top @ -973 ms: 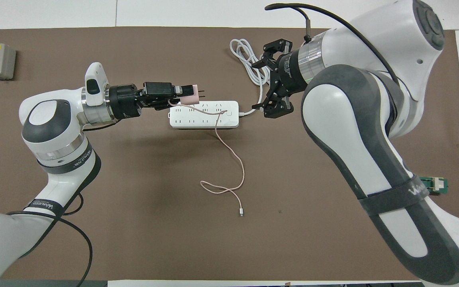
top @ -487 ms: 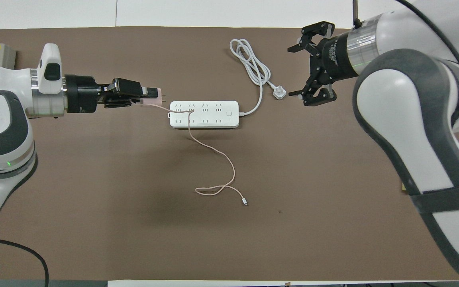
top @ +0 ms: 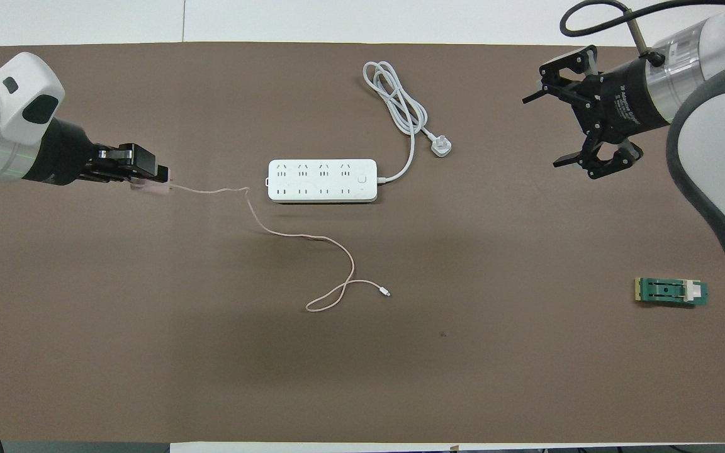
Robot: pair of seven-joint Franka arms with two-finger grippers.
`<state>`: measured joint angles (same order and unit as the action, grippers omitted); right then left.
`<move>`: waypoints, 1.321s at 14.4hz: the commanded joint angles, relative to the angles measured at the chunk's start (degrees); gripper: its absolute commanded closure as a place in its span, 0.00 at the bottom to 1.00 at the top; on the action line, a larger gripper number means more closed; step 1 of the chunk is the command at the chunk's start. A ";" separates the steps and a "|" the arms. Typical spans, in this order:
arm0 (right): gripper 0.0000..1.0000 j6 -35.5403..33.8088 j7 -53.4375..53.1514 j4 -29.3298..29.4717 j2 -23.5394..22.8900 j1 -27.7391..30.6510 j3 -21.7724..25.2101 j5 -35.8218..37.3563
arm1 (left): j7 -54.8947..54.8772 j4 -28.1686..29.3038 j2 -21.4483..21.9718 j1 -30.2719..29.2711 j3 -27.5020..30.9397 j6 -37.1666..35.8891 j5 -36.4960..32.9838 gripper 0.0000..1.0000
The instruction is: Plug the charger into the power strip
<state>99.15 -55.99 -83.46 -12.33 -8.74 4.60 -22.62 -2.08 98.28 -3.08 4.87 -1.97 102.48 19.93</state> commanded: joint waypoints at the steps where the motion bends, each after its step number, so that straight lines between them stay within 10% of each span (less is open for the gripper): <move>1: 0.00 -2.63 13.14 -0.74 1.78 1.62 -0.38 4.76 | 1.90 -1.07 1.24 -0.47 -0.32 -3.51 -8.39 1.00; 9: 0.00 -7.91 52.26 -2.75 7.30 5.57 -0.47 17.60 | 4.70 -0.46 1.15 -2.23 -0.40 0.17 -16.14 1.00; 19: 0.00 -11.52 60.20 -10.67 17.77 7.94 -1.08 23.76 | 18.06 1.38 3.08 -2.49 -0.49 -0.71 -16.59 1.00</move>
<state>86.99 2.34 -90.32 2.48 -2.39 4.66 -0.30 13.55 97.93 -1.51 2.67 -2.27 100.12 4.55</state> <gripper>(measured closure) 0.000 0.687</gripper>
